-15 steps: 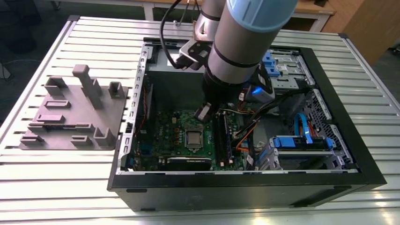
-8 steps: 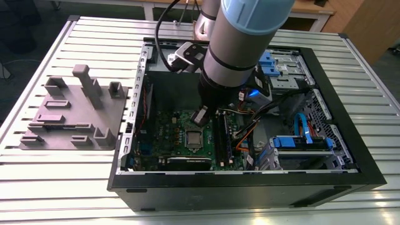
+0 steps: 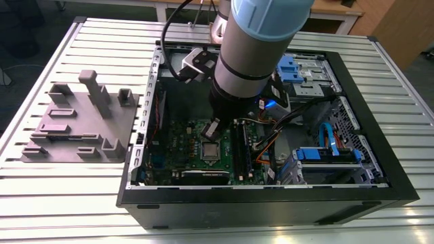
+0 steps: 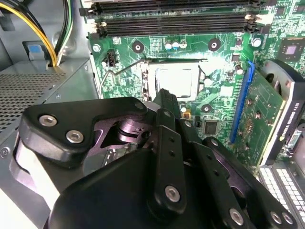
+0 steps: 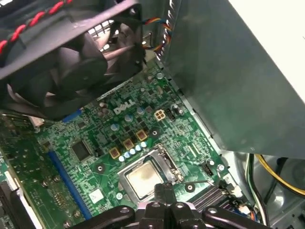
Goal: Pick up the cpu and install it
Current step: 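Close the cpu cover, then install the first cpu locking lever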
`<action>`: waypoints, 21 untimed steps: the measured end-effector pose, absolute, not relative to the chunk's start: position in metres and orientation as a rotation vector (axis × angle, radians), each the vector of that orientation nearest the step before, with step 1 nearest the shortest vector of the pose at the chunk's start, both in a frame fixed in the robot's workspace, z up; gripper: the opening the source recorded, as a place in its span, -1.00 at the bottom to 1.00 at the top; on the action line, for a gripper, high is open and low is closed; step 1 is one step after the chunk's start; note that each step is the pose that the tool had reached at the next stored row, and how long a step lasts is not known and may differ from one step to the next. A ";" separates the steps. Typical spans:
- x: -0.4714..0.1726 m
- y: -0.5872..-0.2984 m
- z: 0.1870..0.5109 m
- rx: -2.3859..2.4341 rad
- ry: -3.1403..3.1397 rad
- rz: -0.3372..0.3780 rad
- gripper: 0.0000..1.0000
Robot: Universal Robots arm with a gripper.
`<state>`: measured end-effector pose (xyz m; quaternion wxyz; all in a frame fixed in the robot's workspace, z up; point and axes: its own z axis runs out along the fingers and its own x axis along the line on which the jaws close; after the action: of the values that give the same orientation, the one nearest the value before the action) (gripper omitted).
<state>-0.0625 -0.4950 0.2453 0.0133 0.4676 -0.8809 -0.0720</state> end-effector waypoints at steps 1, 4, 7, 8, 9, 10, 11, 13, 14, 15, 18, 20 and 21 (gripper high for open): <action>-0.063 -0.495 0.245 1.457 -2.744 -0.224 -0.80; -0.063 -0.495 0.245 1.463 -2.740 -0.224 -0.80; -0.063 -0.495 0.245 1.465 -2.740 -0.224 -0.80; -0.063 -0.495 0.245 1.465 -2.739 -0.224 -0.80; -0.063 -0.495 0.245 1.465 -2.739 -0.224 -0.80; -0.063 -0.495 0.245 1.466 -2.739 -0.224 -0.80; -0.063 -0.495 0.245 1.466 -2.739 -0.224 -0.80; -0.062 -0.495 0.245 1.466 -2.739 -0.224 -0.80; -0.061 -0.495 0.245 1.466 -2.739 -0.224 -0.80; -0.060 -0.495 0.245 1.466 -2.739 -0.224 -0.80; -0.054 -0.495 0.245 1.466 -2.739 -0.224 -0.80; -0.050 -0.494 0.245 1.466 -2.739 -0.224 -0.80; -0.047 -0.494 0.245 1.466 -2.739 -0.224 -0.80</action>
<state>-0.0474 -0.4935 0.2452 0.0134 0.4707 -0.8793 -0.0719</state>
